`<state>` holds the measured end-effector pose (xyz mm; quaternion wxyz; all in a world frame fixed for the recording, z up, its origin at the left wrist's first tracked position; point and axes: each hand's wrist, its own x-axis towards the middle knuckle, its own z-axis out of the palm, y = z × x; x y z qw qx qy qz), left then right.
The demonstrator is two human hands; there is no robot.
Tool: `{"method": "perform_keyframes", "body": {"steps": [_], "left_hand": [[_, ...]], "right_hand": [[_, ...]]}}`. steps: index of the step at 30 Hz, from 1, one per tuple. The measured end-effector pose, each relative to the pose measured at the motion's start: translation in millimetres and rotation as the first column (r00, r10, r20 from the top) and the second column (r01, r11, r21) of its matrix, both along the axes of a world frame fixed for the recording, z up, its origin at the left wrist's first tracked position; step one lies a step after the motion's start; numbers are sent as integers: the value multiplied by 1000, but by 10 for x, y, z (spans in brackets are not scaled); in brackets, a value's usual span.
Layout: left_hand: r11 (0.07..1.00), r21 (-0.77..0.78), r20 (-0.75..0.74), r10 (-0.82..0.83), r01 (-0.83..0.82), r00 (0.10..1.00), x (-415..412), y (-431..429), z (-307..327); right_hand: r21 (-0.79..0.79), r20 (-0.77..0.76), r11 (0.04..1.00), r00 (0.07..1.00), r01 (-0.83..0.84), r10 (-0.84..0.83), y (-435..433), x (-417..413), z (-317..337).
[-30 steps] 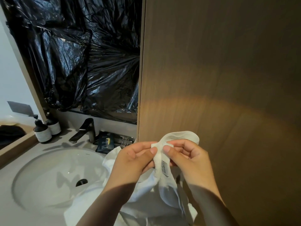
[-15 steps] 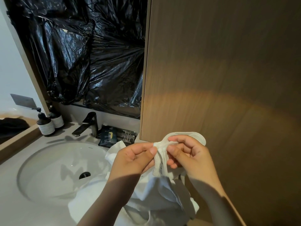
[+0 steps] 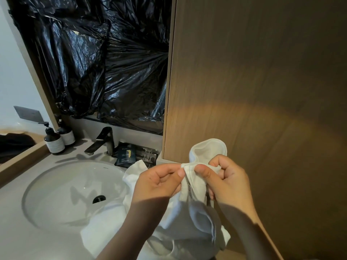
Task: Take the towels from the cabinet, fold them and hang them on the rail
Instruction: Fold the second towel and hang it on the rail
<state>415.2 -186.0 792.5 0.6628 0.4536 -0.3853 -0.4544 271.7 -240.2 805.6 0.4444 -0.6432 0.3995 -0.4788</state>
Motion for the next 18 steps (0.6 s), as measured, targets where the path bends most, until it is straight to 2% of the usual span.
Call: {"method": "perform_keyframes", "body": {"steps": [8, 12, 18], "left_hand": [[999, -21, -22, 30, -31, 999, -35, 16, 7], [999, -36, -19, -35, 34, 999, -19, 43, 33], [998, -57, 56, 23, -20, 998, -53, 67, 73]], "right_hand": [[-36, -46, 999, 999, 0, -2, -9, -13, -42], [-41, -55, 999, 998, 22, -24, -9, -6, -47], [-51, -60, 999, 998, 16, -19, 0, 11, -62]]}}
